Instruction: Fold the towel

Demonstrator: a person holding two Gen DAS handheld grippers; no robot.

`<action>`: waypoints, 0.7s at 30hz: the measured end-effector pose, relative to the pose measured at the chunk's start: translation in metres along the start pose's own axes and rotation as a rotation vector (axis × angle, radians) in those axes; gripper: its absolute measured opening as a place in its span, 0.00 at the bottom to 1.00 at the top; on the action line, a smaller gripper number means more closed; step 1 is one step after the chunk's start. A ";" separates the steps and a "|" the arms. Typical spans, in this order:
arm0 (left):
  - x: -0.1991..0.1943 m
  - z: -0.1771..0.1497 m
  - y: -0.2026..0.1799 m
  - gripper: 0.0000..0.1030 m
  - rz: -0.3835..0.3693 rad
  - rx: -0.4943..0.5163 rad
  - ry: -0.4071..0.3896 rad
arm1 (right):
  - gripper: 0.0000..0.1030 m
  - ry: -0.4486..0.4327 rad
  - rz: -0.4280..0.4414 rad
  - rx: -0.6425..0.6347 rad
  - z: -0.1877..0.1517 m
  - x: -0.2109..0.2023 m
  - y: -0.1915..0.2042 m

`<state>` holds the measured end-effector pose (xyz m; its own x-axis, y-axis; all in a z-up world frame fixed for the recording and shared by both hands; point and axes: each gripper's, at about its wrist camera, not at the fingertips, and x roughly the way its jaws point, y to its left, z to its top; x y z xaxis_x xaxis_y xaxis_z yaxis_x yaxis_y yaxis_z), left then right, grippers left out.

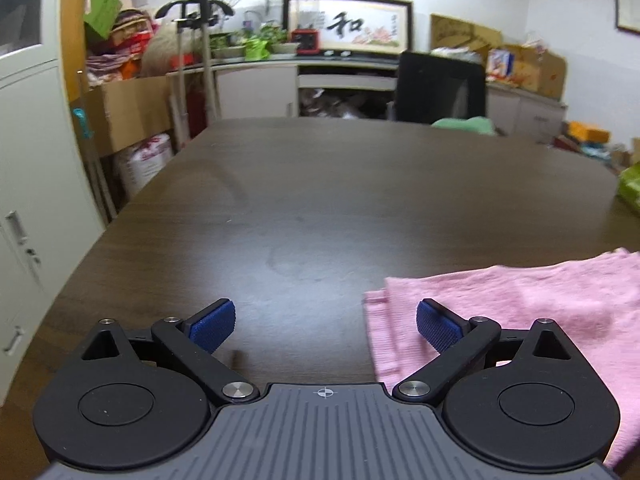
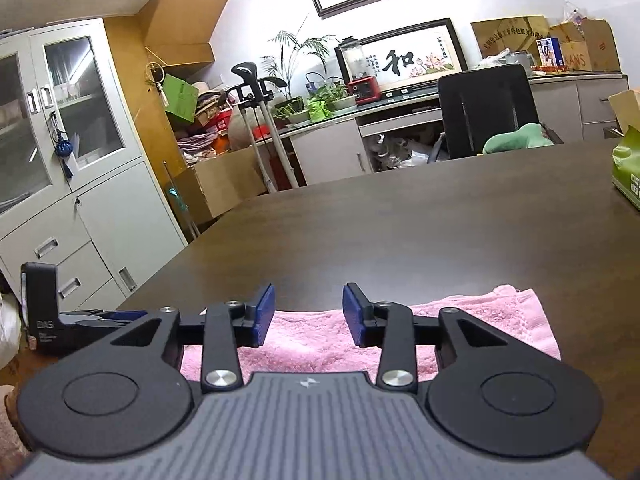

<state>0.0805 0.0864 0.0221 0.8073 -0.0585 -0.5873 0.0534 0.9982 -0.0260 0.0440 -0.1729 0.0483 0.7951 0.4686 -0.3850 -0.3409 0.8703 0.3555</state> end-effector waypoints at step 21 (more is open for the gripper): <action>0.017 -0.002 -0.018 0.61 -0.189 0.097 0.015 | 0.54 -0.016 0.005 -0.042 -0.008 -0.011 0.018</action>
<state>0.0924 0.0671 0.0107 0.7684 -0.2438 -0.5917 0.2601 0.9638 -0.0592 0.0248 -0.1612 0.0525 0.8007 0.4712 -0.3698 -0.3655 0.8735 0.3215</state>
